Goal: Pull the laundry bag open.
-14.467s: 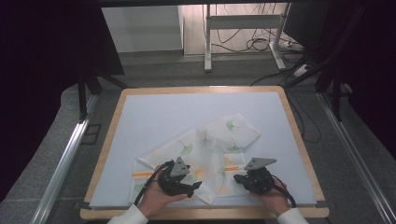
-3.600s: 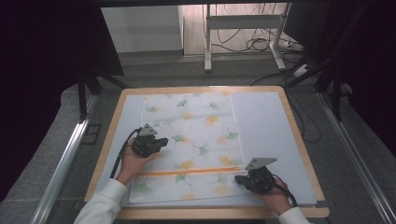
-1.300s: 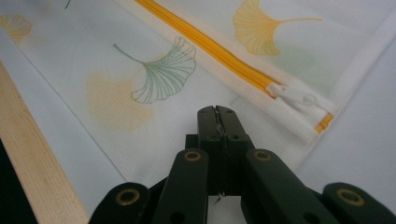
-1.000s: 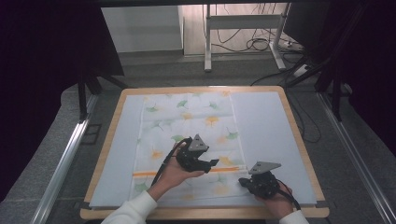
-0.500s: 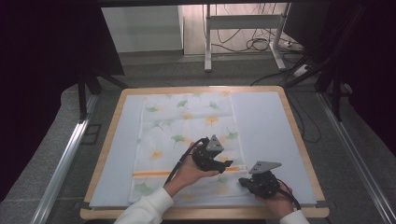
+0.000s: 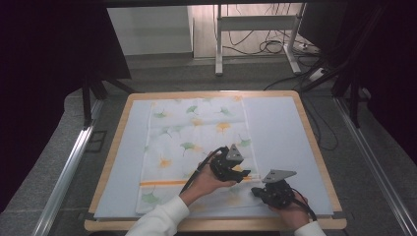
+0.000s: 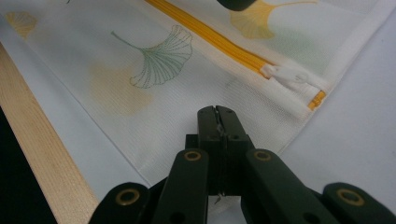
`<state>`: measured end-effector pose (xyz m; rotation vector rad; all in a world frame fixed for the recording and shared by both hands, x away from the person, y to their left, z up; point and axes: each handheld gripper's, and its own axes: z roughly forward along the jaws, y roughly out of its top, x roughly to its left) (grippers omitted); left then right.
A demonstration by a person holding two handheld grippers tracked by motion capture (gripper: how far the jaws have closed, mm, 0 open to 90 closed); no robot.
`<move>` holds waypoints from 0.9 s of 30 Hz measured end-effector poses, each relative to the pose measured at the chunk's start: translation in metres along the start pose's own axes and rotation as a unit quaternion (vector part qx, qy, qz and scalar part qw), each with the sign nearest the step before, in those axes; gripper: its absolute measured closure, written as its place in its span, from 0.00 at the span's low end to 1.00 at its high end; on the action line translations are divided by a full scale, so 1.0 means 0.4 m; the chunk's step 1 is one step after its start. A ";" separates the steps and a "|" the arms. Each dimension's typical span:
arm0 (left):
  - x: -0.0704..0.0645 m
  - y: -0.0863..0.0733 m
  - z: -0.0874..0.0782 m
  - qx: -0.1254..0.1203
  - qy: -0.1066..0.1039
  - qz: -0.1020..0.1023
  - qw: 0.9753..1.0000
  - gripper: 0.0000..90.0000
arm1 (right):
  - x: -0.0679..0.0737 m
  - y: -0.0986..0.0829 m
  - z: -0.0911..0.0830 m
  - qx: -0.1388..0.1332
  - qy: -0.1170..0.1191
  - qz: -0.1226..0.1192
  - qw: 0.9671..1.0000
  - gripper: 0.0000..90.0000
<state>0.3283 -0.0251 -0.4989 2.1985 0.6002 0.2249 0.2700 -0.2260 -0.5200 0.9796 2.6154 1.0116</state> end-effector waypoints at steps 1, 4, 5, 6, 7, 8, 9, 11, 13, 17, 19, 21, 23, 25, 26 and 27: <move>-0.002 0.002 0.003 0.002 -0.001 0.000 1.000 0.57 | 0.000 0.000 0.000 0.000 0.001 0.002 1.000 0.99; -0.006 0.004 0.013 0.002 -0.005 -0.003 1.000 0.58 | 0.000 0.000 0.000 -0.001 0.002 0.003 1.000 0.99; -0.004 0.005 0.014 0.008 -0.006 0.004 1.000 0.58 | 0.000 0.000 0.000 -0.001 0.001 0.002 1.000 0.99; -0.007 0.005 0.018 0.005 -0.006 0.000 1.000 0.58 | 0.000 0.000 0.000 -0.001 0.002 0.002 1.000 0.99; -0.006 0.007 0.020 0.009 -0.007 0.004 1.000 0.59 | 0.000 0.000 0.000 -0.001 0.002 0.002 1.000 0.99; -0.009 0.008 0.023 0.006 -0.007 0.000 1.000 0.59 | 0.000 0.000 0.000 -0.001 0.002 0.002 1.000 0.99; -0.009 0.009 0.024 0.010 -0.007 0.004 1.000 0.59 | 0.000 0.000 0.000 -0.001 0.002 0.002 1.000 0.99; -0.009 0.013 0.029 0.015 -0.010 0.009 1.000 0.60 | -0.001 0.000 0.000 -0.001 0.002 0.002 1.000 0.99; -0.011 0.018 0.038 0.017 -0.017 0.004 1.000 0.61 | -0.001 0.000 0.000 -0.001 0.003 0.002 1.000 0.99; -0.017 0.019 0.054 0.028 -0.020 0.007 0.999 0.62 | -0.001 -0.001 0.000 0.000 0.003 0.003 1.000 0.99; -0.019 0.019 0.062 0.033 -0.020 0.010 0.999 0.62 | -0.001 -0.001 -0.001 0.001 0.004 0.003 1.000 0.99; -0.019 0.020 0.068 0.039 -0.020 0.016 0.999 0.62 | -0.003 -0.001 0.000 0.000 0.004 0.002 1.000 0.99; -0.019 0.020 0.073 0.041 -0.021 0.014 0.999 0.62 | -0.003 -0.001 0.000 0.000 0.004 0.002 1.000 0.99; -0.025 0.021 0.082 0.030 -0.026 -0.003 0.999 0.63 | -0.003 -0.001 0.000 0.000 0.005 0.001 1.000 0.99; -0.025 0.022 0.083 0.036 -0.026 0.003 0.999 0.63 | -0.003 -0.001 0.000 -0.001 0.005 0.003 1.000 0.99; -0.024 0.023 0.085 0.044 -0.025 0.013 0.999 0.63 | -0.003 -0.001 0.000 -0.001 0.005 0.002 1.000 0.99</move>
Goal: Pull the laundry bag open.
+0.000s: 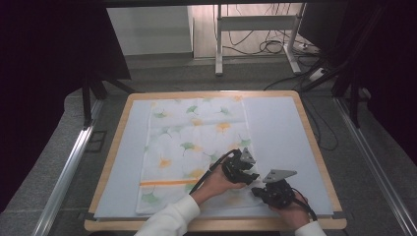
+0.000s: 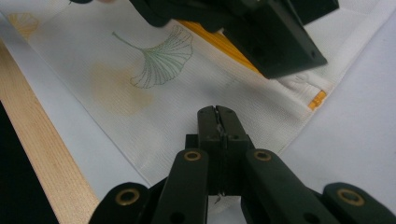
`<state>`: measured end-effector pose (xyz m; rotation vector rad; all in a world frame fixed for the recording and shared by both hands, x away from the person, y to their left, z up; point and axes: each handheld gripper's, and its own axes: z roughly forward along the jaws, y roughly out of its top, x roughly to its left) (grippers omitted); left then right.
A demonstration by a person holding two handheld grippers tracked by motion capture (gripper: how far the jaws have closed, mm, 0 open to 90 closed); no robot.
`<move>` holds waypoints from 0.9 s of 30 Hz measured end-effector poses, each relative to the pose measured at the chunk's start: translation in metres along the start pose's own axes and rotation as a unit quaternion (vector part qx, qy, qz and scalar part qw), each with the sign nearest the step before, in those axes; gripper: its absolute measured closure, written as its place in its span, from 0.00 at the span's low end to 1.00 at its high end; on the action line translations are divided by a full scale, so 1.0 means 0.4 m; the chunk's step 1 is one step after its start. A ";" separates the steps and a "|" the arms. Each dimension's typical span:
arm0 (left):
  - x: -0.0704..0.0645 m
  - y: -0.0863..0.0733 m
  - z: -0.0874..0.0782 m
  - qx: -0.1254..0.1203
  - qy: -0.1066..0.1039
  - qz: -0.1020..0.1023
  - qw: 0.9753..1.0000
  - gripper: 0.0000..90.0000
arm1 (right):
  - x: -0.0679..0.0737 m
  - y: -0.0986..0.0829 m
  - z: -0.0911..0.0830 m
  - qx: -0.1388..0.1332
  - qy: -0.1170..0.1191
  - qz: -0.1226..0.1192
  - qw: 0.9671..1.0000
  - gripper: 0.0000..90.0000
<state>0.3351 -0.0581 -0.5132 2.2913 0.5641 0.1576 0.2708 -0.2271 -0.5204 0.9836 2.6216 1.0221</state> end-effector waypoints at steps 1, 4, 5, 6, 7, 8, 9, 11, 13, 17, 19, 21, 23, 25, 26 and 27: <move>-0.003 0.001 0.005 -0.001 0.000 -0.003 1.000 0.63 | 0.000 0.000 0.000 0.000 0.000 0.000 1.000 0.99; -0.006 0.003 0.016 0.011 0.004 0.002 1.000 0.65 | 0.001 0.000 0.000 0.001 -0.001 0.000 1.000 0.99; -0.007 0.002 0.020 0.010 0.002 -0.004 1.000 0.68 | 0.000 0.000 0.000 0.001 -0.001 0.000 1.000 0.99; -0.005 0.002 0.021 0.012 0.002 -0.007 1.000 0.70 | 0.000 0.000 -0.001 0.001 0.000 0.000 1.000 0.99; -0.005 0.002 0.022 0.012 0.003 -0.010 1.000 0.72 | 0.000 0.000 -0.001 0.001 0.000 0.000 1.000 0.99; -0.004 0.001 0.022 0.012 0.003 -0.011 1.000 0.74 | 0.000 0.000 -0.001 0.001 0.000 -0.001 1.000 0.99; -0.003 0.001 0.022 0.011 0.001 -0.012 1.000 0.75 | 0.000 0.000 0.000 0.001 0.000 0.000 1.000 0.99; -0.004 0.001 0.022 0.012 0.001 -0.011 1.000 0.78 | 0.000 0.000 0.000 0.001 0.000 -0.001 1.000 0.99; -0.005 0.002 0.021 0.014 0.003 -0.007 1.000 0.84 | 0.000 0.000 0.000 0.001 0.000 -0.001 1.000 0.99; -0.009 0.002 0.025 0.012 0.005 -0.009 1.000 0.90 | -0.001 0.000 0.000 0.001 0.001 -0.001 1.000 0.99; -0.010 0.003 0.026 0.015 0.008 -0.007 1.000 0.92 | -0.001 0.000 0.000 0.001 0.001 -0.001 1.000 0.99; -0.011 0.004 0.026 0.019 0.009 -0.008 1.000 0.92 | -0.001 0.000 0.000 0.001 0.001 -0.001 1.000 0.99; -0.013 0.005 0.029 0.020 0.012 -0.005 1.000 0.92 | -0.001 0.000 0.000 0.002 0.001 -0.001 1.000 0.99; -0.016 0.006 0.028 0.024 0.014 0.001 1.000 0.93 | -0.001 0.000 0.000 0.001 0.001 0.000 1.000 0.99; -0.016 0.007 0.027 0.026 0.015 0.002 1.000 0.94 | -0.001 0.000 0.000 0.001 0.001 0.000 1.000 0.99; -0.017 0.007 0.027 0.026 0.016 0.003 1.000 0.94 | -0.001 0.000 0.000 0.001 0.001 0.000 1.000 0.99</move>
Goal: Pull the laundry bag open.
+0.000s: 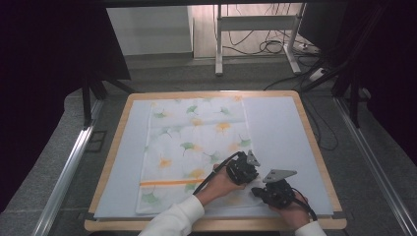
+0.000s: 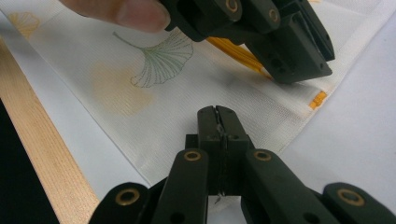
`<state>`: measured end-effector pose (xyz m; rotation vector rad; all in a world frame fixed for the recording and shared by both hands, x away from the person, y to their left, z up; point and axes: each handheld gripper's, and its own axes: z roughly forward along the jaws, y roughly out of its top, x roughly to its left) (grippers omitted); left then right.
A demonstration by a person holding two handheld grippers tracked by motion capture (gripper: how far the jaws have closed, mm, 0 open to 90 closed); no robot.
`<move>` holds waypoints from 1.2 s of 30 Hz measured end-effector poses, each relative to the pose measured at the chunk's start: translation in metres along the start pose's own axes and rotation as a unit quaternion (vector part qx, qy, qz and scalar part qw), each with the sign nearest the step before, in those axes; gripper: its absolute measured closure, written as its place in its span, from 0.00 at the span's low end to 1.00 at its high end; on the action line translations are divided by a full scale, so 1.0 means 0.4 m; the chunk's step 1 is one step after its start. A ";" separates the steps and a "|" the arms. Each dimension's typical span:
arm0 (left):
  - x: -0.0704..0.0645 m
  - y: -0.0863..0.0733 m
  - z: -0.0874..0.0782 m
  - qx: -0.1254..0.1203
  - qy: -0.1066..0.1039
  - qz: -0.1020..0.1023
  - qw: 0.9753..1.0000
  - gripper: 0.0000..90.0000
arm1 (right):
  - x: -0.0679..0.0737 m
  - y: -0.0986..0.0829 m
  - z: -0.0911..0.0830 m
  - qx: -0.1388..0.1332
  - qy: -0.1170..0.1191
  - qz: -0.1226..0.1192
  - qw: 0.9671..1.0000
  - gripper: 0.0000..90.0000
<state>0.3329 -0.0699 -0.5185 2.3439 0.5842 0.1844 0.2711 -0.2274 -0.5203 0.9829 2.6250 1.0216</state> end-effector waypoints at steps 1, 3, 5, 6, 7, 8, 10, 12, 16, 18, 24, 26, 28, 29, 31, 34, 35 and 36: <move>-0.001 0.000 0.000 -0.002 0.002 0.001 1.000 0.94 | 0.000 0.000 0.000 0.000 0.000 0.000 1.000 0.99; -0.002 -0.001 -0.005 -0.007 0.009 0.003 1.000 1.00 | 0.000 0.000 0.000 0.001 0.000 -0.002 1.000 0.99; -0.001 -0.002 -0.005 -0.007 0.006 0.001 1.000 1.00 | 0.000 0.000 0.000 0.000 -0.001 0.000 1.000 0.98; 0.000 -0.002 -0.005 -0.009 0.005 0.000 1.000 1.00 | -0.001 0.001 -0.001 0.000 -0.001 0.003 1.000 0.98; 0.000 -0.002 -0.005 -0.008 0.005 -0.001 1.000 1.00 | -0.003 0.001 -0.002 0.002 -0.001 0.004 1.000 0.98; 0.000 -0.002 -0.005 -0.009 0.006 -0.001 1.000 1.00 | -0.004 0.001 -0.002 0.000 -0.003 0.006 1.000 0.98; 0.001 -0.002 -0.004 -0.009 0.006 -0.002 1.000 1.00 | -0.006 0.001 -0.004 0.000 -0.003 0.011 1.000 0.98; 0.001 -0.002 -0.001 -0.004 0.007 -0.003 1.000 1.00 | -0.007 0.002 -0.006 -0.003 -0.007 0.010 1.000 0.99; 0.002 0.001 0.005 0.002 0.005 -0.005 1.000 0.98 | -0.010 0.005 -0.008 -0.005 -0.012 0.011 1.000 0.99; 0.003 0.002 0.006 0.002 0.005 -0.006 1.000 0.97 | -0.011 0.005 -0.007 -0.003 -0.012 0.012 1.000 0.98; -0.005 0.005 0.006 0.009 0.016 0.011 1.000 1.00 | -0.010 0.006 -0.006 -0.003 -0.014 0.011 1.000 0.98; -0.007 0.005 0.006 0.008 0.019 0.012 1.000 1.00 | -0.011 0.007 -0.007 -0.004 -0.016 0.013 1.000 0.99; -0.006 0.003 0.005 0.006 0.018 0.010 1.000 1.00 | -0.015 0.010 -0.008 -0.006 -0.019 0.014 1.000 0.98; -0.005 0.003 0.005 0.005 0.017 0.009 1.000 1.00 | -0.020 0.011 -0.009 -0.007 -0.021 0.016 1.000 0.98; -0.005 0.002 0.004 0.005 0.016 0.009 1.000 1.00 | -0.030 0.014 -0.007 -0.009 -0.029 0.024 0.999 0.99; -0.005 0.000 0.004 0.002 0.017 0.008 1.000 1.00 | -0.046 0.016 0.003 -0.005 -0.038 0.035 0.999 0.99; -0.006 -0.002 0.004 0.000 0.018 0.008 1.000 1.00 | -0.051 0.016 0.004 -0.007 -0.034 0.040 0.999 0.99; -0.007 -0.003 0.004 -0.001 0.019 0.008 1.000 1.00 | -0.054 0.016 0.005 -0.005 -0.031 0.050 0.998 0.99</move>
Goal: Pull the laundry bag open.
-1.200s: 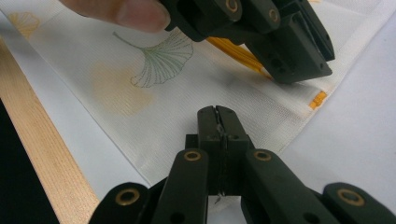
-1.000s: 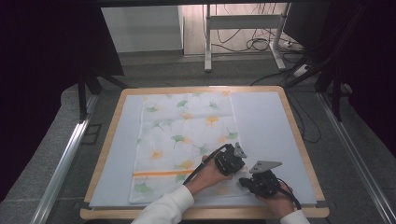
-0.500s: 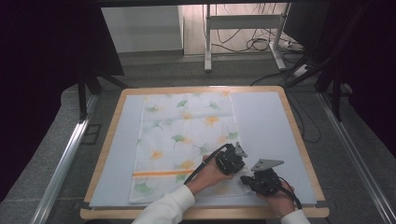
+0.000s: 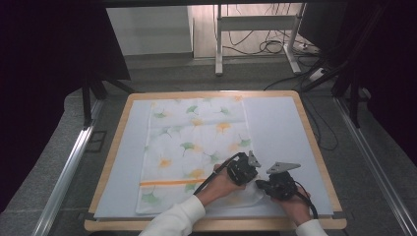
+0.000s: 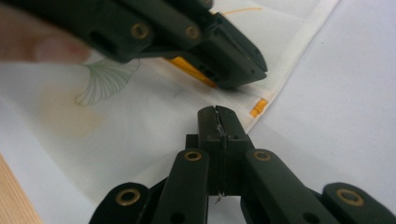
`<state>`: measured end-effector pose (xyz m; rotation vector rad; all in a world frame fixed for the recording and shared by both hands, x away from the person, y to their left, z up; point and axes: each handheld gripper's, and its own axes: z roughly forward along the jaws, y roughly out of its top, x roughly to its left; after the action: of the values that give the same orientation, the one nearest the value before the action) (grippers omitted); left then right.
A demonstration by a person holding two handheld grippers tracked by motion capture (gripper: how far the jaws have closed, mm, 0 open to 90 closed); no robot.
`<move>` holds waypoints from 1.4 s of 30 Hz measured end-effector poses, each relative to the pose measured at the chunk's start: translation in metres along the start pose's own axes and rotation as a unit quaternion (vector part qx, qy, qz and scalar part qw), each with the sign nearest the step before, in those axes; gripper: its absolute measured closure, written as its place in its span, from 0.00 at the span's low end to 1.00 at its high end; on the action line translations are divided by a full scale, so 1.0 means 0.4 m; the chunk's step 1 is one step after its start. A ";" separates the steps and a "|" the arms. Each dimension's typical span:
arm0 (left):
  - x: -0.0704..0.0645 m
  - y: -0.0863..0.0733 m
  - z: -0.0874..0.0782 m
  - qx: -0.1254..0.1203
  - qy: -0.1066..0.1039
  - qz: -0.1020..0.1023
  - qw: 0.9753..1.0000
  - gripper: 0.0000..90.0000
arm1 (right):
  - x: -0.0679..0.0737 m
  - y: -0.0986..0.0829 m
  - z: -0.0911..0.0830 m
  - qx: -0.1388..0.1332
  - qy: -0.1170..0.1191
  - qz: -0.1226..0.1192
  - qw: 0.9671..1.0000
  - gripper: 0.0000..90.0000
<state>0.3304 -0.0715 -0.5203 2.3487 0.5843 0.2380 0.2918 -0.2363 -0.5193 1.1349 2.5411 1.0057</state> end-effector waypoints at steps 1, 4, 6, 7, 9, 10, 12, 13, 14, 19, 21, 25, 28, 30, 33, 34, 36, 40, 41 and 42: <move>-0.001 -0.003 0.000 -0.003 0.003 0.005 1.000 1.00 | -0.002 0.000 0.002 -0.001 0.000 0.007 1.000 0.99; -0.004 -0.007 -0.002 -0.006 0.008 0.008 1.000 1.00 | -0.005 -0.002 0.001 -0.001 0.003 0.018 1.000 0.99; -0.004 -0.007 -0.004 -0.002 0.008 0.009 1.000 1.00 | -0.005 -0.002 0.001 -0.001 0.005 0.022 1.000 0.99; -0.003 -0.008 -0.005 -0.001 0.009 0.010 1.000 1.00 | -0.005 -0.002 0.001 -0.001 0.005 0.023 1.000 0.99; -0.003 -0.010 -0.007 -0.001 0.010 0.009 1.000 1.00 | -0.005 -0.003 0.001 -0.002 0.005 0.022 1.000 0.99; -0.003 -0.010 -0.008 -0.001 0.010 0.009 1.000 1.00 | -0.005 -0.003 0.001 -0.003 0.005 0.025 1.000 0.99; -0.003 -0.010 -0.008 -0.001 0.010 0.007 1.000 1.00 | -0.005 -0.003 0.001 -0.003 0.007 0.026 1.000 0.99; -0.003 -0.010 -0.009 0.001 0.010 0.008 1.000 1.00 | -0.006 -0.003 0.001 -0.003 0.007 0.026 1.000 0.99; -0.003 -0.010 -0.009 0.002 0.011 0.010 1.000 1.00 | -0.006 -0.003 0.001 -0.003 0.008 0.026 1.000 0.99; -0.012 -0.011 -0.013 0.010 0.027 0.025 0.999 1.00 | -0.006 -0.003 0.002 -0.003 0.008 0.026 1.000 0.99; -0.010 -0.013 -0.015 0.012 0.028 0.029 0.999 1.00 | -0.009 -0.003 0.001 -0.002 0.009 0.024 1.000 0.99; -0.005 -0.017 -0.019 0.012 0.023 0.021 0.999 1.00 | -0.016 -0.005 0.002 -0.005 0.019 0.036 0.999 0.99; -0.004 -0.019 -0.020 0.012 0.022 0.022 0.999 1.00 | -0.017 -0.005 0.002 -0.005 0.021 0.035 0.999 0.99; -0.004 -0.020 -0.021 0.013 0.023 0.023 0.999 1.00 | -0.017 -0.005 0.002 -0.005 0.021 0.035 0.999 0.99; -0.002 -0.022 -0.023 0.012 0.023 0.022 0.999 1.00 | -0.017 -0.005 0.002 -0.006 0.021 0.035 0.999 0.99; -0.001 -0.024 -0.025 0.012 0.022 0.021 0.999 1.00 | -0.017 -0.005 0.002 -0.006 0.021 0.035 0.999 0.99; 0.001 -0.027 -0.025 0.010 0.020 0.017 1.000 1.00 | -0.017 -0.005 0.002 -0.006 0.022 0.035 0.999 0.99; 0.001 -0.030 -0.028 0.010 0.022 0.017 1.000 1.00 | -0.018 -0.005 0.002 -0.006 0.022 0.035 0.999 0.99; 0.003 -0.030 -0.030 0.015 0.023 0.024 0.999 1.00 | -0.018 -0.005 0.002 -0.006 0.022 0.035 0.999 0.99; 0.002 -0.031 -0.031 0.015 0.024 0.024 0.999 1.00 | -0.018 -0.006 0.002 -0.006 0.022 0.035 0.999 0.99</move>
<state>0.3230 -0.0556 -0.5194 2.3936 0.5595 0.3101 0.2956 -0.2420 -0.5220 1.2182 2.5419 1.0728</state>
